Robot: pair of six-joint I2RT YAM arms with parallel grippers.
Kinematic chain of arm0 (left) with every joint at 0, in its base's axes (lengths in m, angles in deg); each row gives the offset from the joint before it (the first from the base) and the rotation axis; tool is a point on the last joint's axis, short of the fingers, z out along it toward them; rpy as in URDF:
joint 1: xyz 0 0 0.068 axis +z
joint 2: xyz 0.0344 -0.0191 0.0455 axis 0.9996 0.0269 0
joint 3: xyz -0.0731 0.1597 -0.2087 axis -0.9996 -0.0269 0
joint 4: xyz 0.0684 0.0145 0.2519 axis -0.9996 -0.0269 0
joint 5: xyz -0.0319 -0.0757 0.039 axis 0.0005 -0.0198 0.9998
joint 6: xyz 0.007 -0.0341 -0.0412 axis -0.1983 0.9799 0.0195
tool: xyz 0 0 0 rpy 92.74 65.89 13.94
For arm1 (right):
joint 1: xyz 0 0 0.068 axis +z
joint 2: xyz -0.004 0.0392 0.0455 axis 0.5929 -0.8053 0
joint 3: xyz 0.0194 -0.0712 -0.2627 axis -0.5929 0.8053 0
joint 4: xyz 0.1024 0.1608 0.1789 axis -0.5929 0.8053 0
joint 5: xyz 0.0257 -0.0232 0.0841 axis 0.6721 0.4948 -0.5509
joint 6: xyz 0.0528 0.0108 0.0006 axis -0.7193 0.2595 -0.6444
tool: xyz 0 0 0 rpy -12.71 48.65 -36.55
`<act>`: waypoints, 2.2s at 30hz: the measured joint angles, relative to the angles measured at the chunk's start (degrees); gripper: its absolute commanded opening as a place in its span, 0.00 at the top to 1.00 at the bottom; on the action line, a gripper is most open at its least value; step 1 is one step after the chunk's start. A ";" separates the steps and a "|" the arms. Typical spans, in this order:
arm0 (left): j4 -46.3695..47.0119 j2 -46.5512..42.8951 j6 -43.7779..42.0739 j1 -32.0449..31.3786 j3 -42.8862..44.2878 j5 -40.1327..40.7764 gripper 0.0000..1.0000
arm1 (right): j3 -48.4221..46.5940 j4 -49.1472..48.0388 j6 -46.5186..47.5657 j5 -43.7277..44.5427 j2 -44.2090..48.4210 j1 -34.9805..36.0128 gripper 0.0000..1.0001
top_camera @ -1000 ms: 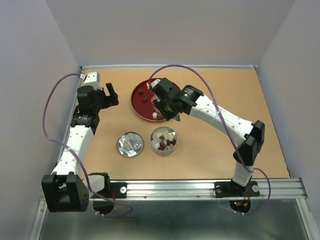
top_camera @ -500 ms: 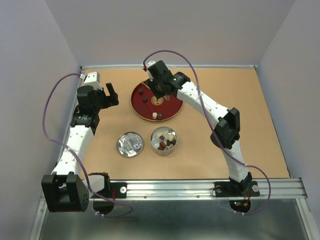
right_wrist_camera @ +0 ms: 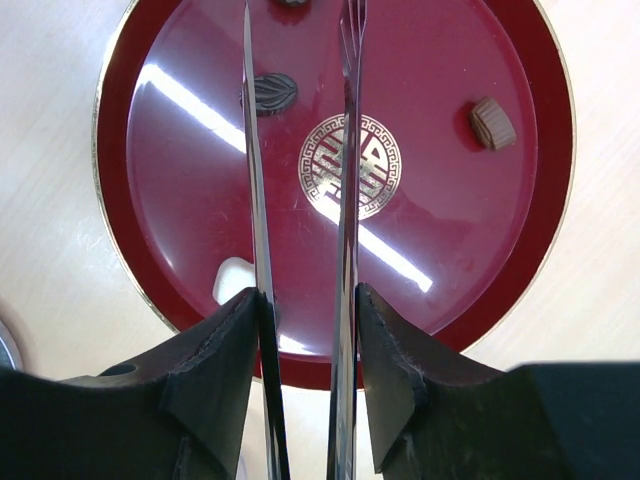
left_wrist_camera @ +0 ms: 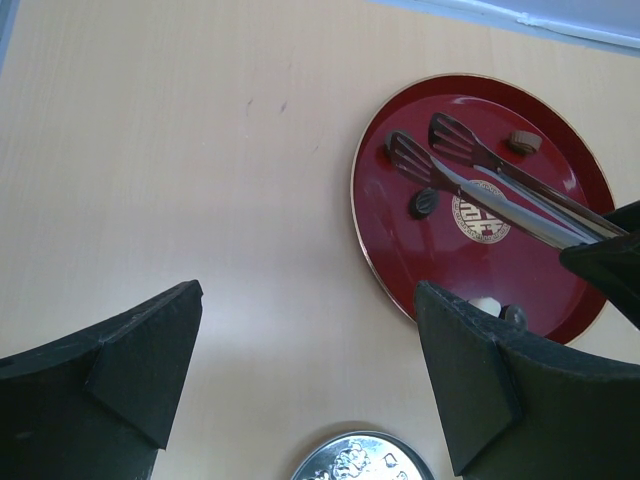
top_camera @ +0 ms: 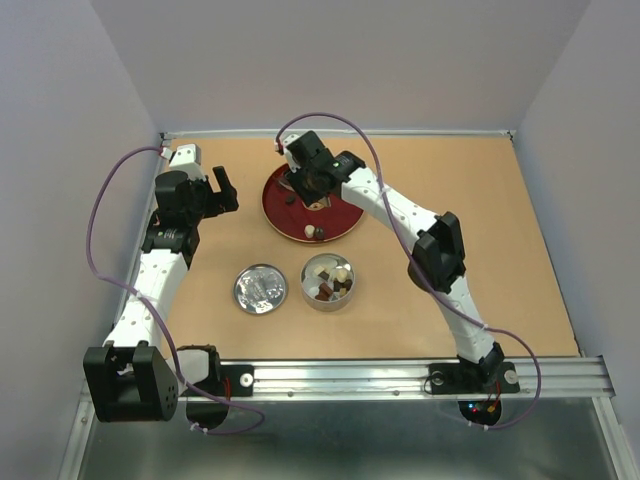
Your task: Pack the chocolate
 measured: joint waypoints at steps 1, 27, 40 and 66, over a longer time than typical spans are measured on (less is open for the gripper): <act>-0.02 0.02 0.00 0.00 0.00 0.00 0.01 | 0.00 -0.07 0.07 -0.07 -0.11 0.00 0.52; -0.02 0.07 0.00 0.00 0.00 0.00 0.01 | -0.74 -1.60 2.71 0.20 -3.87 0.00 0.62; -0.02 0.07 0.00 0.00 0.00 0.00 0.01 | -0.74 -1.95 3.32 0.94 -4.61 0.00 0.72; 0.00 0.04 0.00 0.00 0.00 -0.04 0.01 | 30.03 -3.17 -3.32 -5.90 33.14 0.79 0.72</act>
